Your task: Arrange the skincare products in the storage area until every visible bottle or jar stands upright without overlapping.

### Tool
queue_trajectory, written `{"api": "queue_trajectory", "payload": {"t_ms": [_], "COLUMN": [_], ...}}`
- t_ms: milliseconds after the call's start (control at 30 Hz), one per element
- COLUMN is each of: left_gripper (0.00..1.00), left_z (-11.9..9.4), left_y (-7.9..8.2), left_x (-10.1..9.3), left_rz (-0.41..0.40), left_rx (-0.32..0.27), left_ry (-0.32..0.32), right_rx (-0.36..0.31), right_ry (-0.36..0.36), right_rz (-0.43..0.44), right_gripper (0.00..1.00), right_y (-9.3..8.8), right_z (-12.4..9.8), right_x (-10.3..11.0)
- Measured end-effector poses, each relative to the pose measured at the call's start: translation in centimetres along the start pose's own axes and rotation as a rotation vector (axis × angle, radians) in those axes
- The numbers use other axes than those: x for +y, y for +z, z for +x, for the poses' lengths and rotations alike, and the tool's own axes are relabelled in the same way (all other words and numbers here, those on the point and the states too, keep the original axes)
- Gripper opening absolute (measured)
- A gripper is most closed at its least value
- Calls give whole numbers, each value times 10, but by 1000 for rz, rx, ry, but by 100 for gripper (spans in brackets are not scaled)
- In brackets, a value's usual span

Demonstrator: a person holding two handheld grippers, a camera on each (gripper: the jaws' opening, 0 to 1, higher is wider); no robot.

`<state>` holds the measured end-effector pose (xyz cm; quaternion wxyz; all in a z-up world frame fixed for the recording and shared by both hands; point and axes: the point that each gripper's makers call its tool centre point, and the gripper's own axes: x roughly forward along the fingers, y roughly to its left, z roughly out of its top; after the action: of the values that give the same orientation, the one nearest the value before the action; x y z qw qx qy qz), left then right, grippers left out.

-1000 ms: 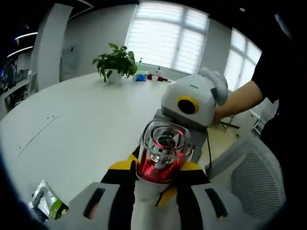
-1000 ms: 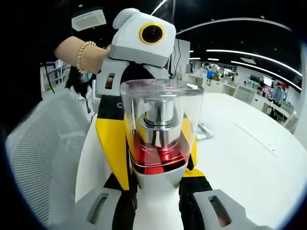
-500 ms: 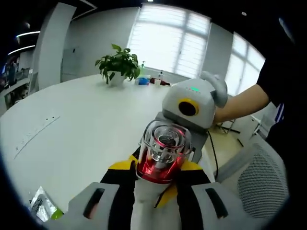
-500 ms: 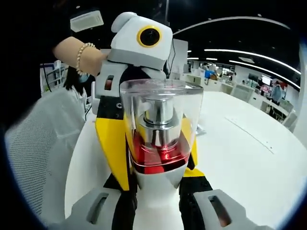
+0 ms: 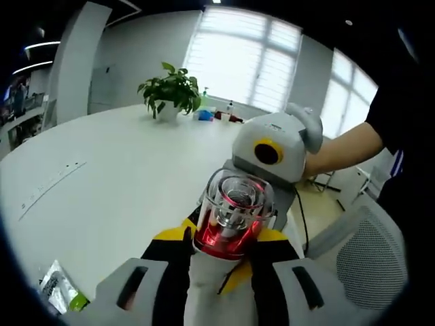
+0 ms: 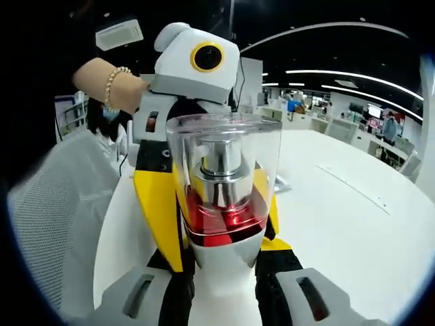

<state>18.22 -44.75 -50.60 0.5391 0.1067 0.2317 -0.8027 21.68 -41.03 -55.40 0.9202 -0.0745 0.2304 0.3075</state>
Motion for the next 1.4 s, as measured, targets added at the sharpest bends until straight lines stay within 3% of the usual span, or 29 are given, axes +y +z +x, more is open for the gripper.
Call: {"api": "queue_trajectory", "payload": {"t_ms": [333,467,667,800,1033,1200,1400], "left_gripper": [35,43,48,53,65,70,79], "left_z": [-5,-10,-26,-47,-83,-104,-142], "left_y": [-6,-8,-16,-24,-34,-48,-68], "left_x": [-1,1,1,1,14,4,-1], "left_rz": [3,-10,-47,-89,-153,-193,-266], "left_rx": [21,22,11,4,-46,-53,-80], "left_ry": [22,54,89,138,255,319,410], "right_rx": [34,40,49,6,9,-14,6], "right_ry": [-11,-46,-84,-103,-143,-172,-179], "right_rz": [13,6,16,20,55,108,149], "right_gripper": [39,54,61,65,74,85,85], "right_y": [-11,-11,-12,-5,-10,-9,-13], "right_z": [1,-4,-16,-25,-40,-47,-54], "right_x": [1,-1,0,6,15,20,28]}}
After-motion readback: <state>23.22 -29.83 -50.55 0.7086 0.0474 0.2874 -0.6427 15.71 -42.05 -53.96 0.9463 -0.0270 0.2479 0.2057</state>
